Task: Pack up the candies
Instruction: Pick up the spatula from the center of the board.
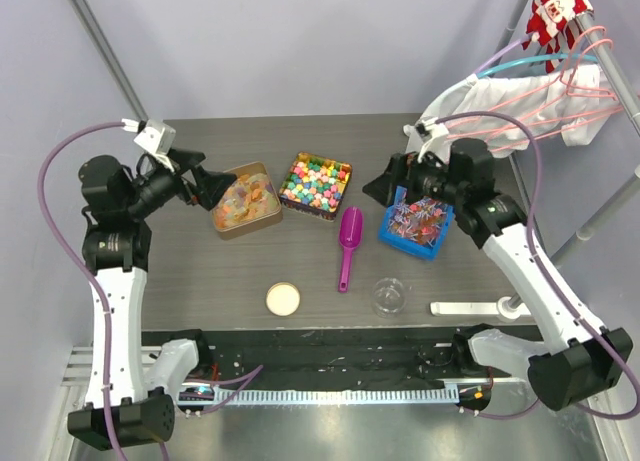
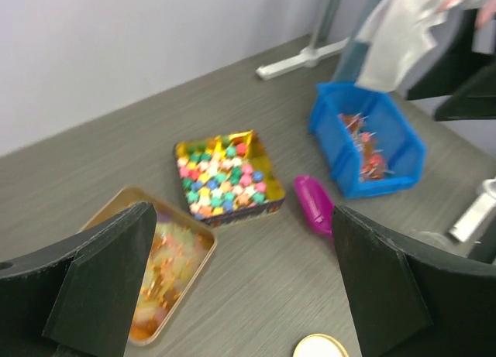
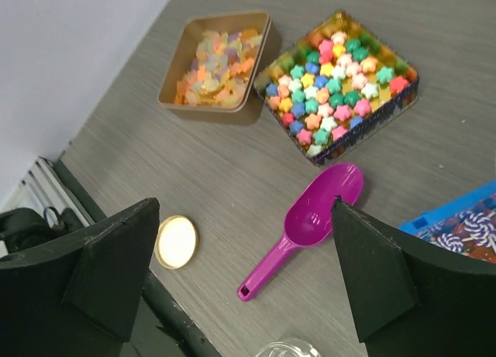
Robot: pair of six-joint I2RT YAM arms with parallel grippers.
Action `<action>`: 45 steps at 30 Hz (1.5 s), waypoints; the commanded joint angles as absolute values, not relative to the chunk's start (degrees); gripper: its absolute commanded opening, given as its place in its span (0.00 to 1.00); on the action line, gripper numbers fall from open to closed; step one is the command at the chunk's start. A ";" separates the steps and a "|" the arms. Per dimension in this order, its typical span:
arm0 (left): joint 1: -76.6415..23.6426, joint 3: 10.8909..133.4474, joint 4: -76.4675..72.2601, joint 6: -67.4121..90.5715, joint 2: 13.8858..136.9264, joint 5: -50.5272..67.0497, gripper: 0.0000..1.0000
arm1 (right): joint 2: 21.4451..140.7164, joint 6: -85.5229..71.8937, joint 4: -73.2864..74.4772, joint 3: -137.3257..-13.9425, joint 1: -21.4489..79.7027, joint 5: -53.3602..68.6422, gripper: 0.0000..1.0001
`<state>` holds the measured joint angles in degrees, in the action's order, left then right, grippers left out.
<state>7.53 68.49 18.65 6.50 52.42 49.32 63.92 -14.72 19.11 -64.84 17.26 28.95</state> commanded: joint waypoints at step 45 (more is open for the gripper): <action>7.38 60.21 15.82 2.46 53.00 38.15 1.00 | 93.96 -14.50 16.97 -61.09 33.31 0.88 0.57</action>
<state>7.51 58.46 16.58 2.74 53.82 37.15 94.26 -13.89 18.57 -61.49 32.95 1.96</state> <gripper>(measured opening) 0.996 0.578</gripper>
